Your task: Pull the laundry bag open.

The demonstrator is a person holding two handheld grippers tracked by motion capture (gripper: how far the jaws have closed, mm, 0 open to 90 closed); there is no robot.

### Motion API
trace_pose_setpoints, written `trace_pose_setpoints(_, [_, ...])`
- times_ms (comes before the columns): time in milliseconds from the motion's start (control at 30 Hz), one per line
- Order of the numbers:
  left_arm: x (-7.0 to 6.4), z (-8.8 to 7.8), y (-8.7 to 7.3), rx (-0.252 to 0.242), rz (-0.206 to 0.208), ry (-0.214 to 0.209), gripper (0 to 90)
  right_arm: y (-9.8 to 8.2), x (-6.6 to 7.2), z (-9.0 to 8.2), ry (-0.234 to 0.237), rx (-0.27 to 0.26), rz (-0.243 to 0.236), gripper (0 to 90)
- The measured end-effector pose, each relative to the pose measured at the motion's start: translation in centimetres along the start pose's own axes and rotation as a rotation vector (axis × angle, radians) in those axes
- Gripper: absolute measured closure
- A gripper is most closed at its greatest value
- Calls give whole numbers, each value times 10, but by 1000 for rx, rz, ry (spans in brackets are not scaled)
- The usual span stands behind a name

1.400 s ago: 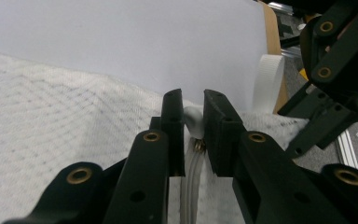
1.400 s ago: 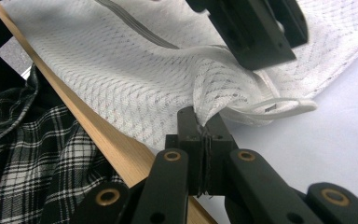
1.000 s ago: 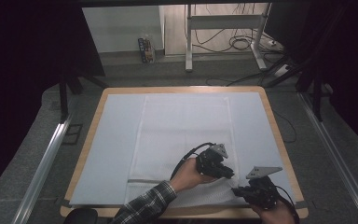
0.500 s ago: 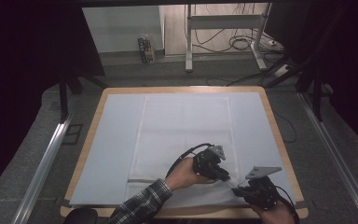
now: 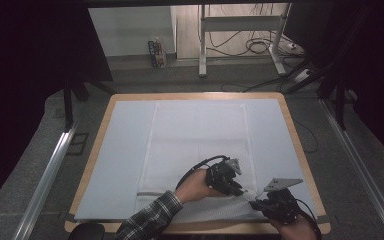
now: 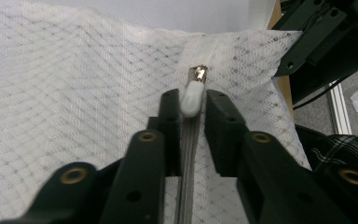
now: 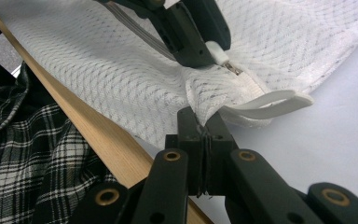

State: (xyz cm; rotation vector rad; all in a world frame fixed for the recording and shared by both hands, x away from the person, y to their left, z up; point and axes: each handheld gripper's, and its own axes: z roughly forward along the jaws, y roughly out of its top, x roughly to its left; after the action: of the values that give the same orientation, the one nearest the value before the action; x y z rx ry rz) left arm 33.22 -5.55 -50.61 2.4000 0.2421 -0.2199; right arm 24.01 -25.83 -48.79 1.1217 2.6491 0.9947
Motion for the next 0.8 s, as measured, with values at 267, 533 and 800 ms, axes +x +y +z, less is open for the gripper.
trace_pose_setpoints(267, [-3, 6, 1, 34, 29, -14, 810, 0, 0, 0, -1, 2, 1, 872])
trace_pose_setpoints(533, [-2, 3, 1, 39, 29, -30, 810, 0, 0, 0, 2, 2, 3, 872])
trace_pose_setpoints(800, [2, 5, 0, 20, -25, -112, 726, 0, -1, 0, 1, 3, 4, 871])
